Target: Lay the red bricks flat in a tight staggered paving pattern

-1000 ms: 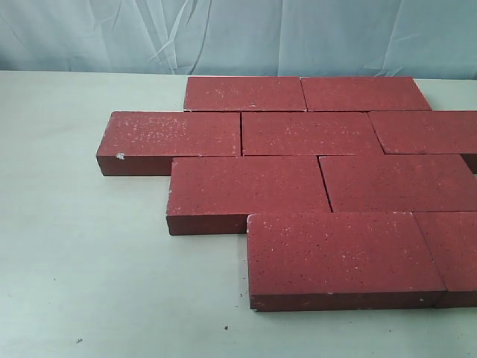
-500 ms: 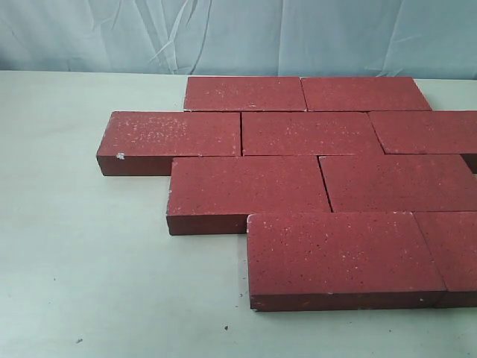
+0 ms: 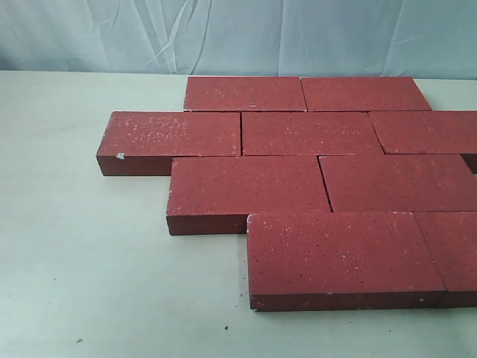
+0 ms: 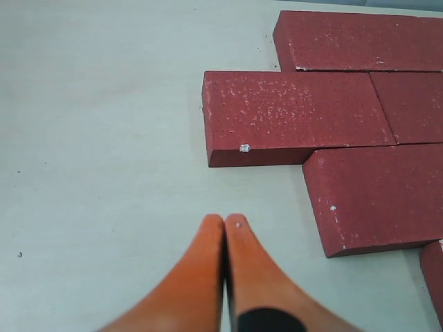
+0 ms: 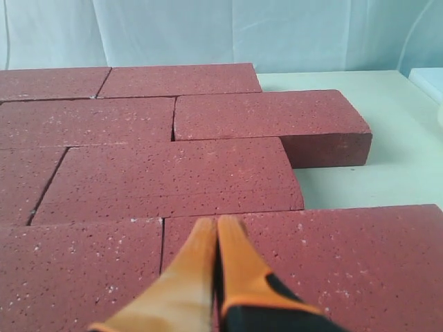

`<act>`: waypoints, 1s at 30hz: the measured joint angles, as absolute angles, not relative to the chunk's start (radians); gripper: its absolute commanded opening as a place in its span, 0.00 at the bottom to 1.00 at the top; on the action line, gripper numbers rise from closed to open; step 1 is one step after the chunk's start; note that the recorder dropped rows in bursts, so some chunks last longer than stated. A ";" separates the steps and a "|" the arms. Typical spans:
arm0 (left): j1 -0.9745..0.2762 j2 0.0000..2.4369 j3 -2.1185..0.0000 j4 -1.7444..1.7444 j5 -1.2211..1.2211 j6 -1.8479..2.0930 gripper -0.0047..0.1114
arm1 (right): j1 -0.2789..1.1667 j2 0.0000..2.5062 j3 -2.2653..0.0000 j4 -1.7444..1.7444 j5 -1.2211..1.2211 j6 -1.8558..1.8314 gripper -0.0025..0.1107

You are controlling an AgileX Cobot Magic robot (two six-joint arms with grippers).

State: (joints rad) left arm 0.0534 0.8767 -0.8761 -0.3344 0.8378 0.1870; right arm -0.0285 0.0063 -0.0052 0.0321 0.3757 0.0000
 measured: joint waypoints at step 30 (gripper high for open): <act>0.053 0.822 -0.847 -0.316 0.702 0.198 0.04 | -0.028 0.006 -0.005 0.032 0.374 0.000 0.02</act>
